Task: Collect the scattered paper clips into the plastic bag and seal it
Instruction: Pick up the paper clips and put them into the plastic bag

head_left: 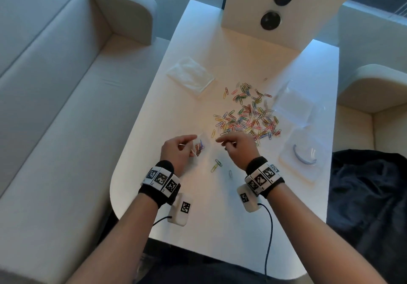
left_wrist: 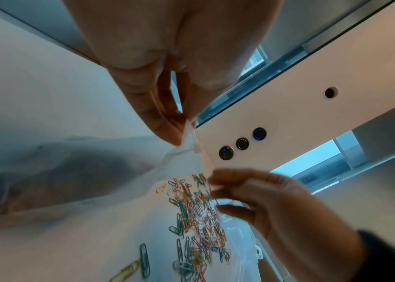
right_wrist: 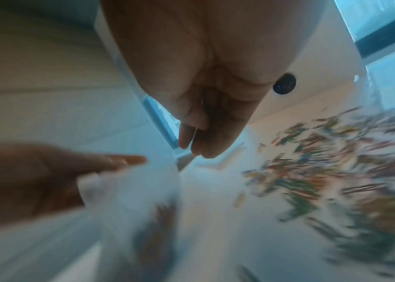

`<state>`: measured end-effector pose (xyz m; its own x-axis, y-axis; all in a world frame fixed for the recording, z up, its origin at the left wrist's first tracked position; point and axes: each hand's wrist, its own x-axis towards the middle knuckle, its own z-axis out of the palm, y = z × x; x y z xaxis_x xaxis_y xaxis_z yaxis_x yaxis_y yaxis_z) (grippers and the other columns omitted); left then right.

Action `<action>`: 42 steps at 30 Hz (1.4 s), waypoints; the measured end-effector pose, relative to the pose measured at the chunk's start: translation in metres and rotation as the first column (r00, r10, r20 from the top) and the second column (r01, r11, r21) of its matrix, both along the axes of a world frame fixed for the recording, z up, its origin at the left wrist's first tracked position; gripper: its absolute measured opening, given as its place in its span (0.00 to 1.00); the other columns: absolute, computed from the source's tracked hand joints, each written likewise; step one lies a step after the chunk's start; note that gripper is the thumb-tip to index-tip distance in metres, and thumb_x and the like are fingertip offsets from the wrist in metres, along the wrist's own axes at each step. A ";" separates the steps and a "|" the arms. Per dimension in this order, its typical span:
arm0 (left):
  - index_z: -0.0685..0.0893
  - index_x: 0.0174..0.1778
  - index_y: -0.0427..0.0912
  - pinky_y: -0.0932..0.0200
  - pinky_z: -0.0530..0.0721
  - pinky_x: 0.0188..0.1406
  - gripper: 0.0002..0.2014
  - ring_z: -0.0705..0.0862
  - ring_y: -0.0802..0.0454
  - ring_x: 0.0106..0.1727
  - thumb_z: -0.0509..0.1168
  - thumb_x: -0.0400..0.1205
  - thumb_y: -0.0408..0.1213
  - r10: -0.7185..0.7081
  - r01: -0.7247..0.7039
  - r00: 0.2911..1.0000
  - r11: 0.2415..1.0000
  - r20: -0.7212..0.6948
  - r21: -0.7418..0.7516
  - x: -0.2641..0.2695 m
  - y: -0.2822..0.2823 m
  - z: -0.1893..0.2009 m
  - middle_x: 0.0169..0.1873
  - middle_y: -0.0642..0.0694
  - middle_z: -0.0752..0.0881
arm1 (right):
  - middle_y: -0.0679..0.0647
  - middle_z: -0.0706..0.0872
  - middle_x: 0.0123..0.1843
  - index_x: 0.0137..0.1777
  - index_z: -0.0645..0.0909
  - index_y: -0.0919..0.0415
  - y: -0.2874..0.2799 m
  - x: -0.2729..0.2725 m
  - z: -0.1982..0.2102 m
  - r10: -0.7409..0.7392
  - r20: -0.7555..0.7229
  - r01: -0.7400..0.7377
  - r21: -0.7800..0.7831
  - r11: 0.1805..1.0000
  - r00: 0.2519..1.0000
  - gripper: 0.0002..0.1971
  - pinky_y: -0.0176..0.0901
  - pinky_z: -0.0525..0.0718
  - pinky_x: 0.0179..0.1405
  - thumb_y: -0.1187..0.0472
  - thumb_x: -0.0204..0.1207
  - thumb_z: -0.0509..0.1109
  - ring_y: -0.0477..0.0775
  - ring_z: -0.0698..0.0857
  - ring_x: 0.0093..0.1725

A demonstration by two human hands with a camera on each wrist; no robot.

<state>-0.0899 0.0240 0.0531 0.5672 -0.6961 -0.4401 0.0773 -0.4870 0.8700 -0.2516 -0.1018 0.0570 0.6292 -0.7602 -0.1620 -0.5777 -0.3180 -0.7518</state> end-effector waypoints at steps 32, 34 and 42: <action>0.90 0.53 0.50 0.66 0.85 0.45 0.10 0.87 0.59 0.33 0.66 0.83 0.32 -0.042 0.043 0.999 0.997 -0.016 0.058 -0.020 -0.006 -0.016 0.38 0.48 0.91 | 0.56 0.91 0.48 0.53 0.90 0.63 -0.059 -0.071 -0.061 -0.237 -0.177 0.218 -0.117 0.969 0.955 0.09 0.42 0.87 0.54 0.63 0.74 0.76 0.52 0.88 0.45; 0.90 0.58 0.45 0.68 0.85 0.44 0.11 0.87 0.59 0.33 0.66 0.83 0.32 -0.055 0.055 0.998 0.996 -0.003 0.067 -0.022 -0.007 -0.017 0.38 0.49 0.91 | 0.53 0.92 0.47 0.54 0.90 0.61 -0.058 -0.071 -0.056 -0.509 -0.099 0.518 0.135 0.845 0.855 0.12 0.41 0.87 0.55 0.60 0.72 0.79 0.50 0.90 0.45; 0.86 0.65 0.37 0.61 0.89 0.49 0.14 0.88 0.55 0.34 0.65 0.84 0.32 -0.085 0.086 0.996 0.993 -0.016 0.083 -0.033 -0.010 -0.015 0.39 0.45 0.89 | 0.66 0.89 0.49 0.56 0.80 0.74 0.014 -0.034 0.008 -0.875 0.229 0.055 0.959 0.278 0.427 0.09 0.40 0.90 0.48 0.75 0.77 0.67 0.58 0.90 0.50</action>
